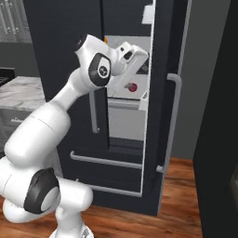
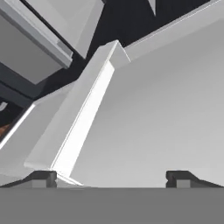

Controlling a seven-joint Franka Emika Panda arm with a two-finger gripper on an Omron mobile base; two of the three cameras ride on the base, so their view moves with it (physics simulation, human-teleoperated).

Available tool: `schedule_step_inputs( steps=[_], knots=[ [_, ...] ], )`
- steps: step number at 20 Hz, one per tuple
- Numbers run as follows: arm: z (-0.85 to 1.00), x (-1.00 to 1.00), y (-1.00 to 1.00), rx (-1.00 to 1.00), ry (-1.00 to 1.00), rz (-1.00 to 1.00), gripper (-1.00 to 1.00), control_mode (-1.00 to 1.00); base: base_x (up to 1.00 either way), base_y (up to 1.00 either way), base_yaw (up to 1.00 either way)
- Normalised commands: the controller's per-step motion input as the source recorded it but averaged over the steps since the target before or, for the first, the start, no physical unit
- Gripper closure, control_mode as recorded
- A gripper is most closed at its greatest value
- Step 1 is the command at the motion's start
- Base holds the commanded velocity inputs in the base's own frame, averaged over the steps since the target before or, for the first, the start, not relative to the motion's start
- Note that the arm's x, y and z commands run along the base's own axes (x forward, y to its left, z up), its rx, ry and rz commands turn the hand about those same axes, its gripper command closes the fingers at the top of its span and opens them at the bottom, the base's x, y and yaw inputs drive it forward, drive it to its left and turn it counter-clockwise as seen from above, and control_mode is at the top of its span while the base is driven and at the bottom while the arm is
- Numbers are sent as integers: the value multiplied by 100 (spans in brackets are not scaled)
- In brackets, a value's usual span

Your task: Retrieve the orange and pear from the fridge and place them into the bowl on the dining table.

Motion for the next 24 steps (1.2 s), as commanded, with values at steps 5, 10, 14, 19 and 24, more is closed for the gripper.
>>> schedule_step_inputs(
  steps=[5, 10, 14, 19, 24],
  knots=[
    [0, 22, -90, 32, -2, 0, -100, -100, 0, 0, 0],
    [14, -16, -78, 43, -5, 1, -100, -100, 0, 0, 0],
    [28, -60, 31, 26, -18, 8, -100, -100, 0, 0, 0],
    [-9, -36, 92, 20, -41, 4, -100, -100, 0, 0, 0],
    [-38, -31, 100, 14, -38, 0, -100, -100, 0, 0, 0]
  ],
)
